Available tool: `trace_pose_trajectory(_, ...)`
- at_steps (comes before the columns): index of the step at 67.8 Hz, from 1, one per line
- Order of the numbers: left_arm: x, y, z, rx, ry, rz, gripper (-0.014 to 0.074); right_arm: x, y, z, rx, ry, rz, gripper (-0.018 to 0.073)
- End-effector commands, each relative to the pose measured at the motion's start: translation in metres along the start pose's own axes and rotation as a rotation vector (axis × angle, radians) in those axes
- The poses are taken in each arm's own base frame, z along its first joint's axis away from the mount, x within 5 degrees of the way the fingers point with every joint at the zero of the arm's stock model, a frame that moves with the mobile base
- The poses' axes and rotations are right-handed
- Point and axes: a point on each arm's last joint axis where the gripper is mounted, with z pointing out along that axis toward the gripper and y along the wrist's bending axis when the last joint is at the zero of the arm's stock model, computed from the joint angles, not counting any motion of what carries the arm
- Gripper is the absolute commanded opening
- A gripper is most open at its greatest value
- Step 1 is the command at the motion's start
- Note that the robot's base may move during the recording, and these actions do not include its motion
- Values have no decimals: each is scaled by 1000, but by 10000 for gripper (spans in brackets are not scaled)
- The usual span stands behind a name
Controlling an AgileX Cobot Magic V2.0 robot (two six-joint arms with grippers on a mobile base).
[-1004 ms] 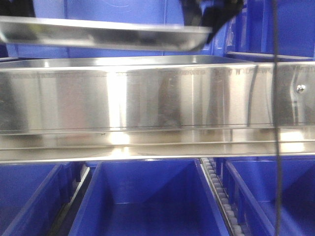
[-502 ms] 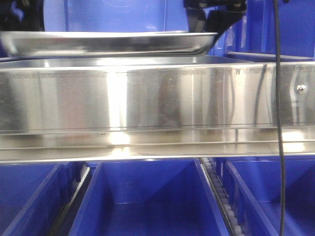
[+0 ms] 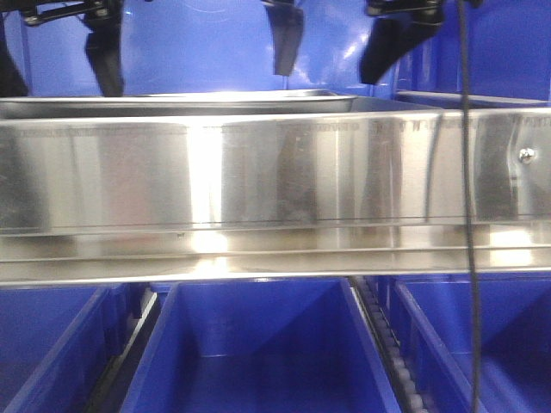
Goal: Stack silver trays without gaps
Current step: 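Open both grippers to release the tray on top of the other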
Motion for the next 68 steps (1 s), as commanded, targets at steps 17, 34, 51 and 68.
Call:
trace_pose_trajectory(17,-5,4,-8,-32,-53,1,384,-7,-1,-7,10,-46,-39,333)
trace_pose_trajectory(34,-8,14,-43,31,-145,-28,52,-23,8,-34,-10,-89,-94,38)
trace_pose_trajectory(51,-5,29,-82,95,-231,-14,-6,-24,16,-60,-70,-137,-147,-18)
trace_pose_trajectory(68,17,33,-106,378,-386,-9,-10,-9,33,-87,-302,-310,-302,-18)
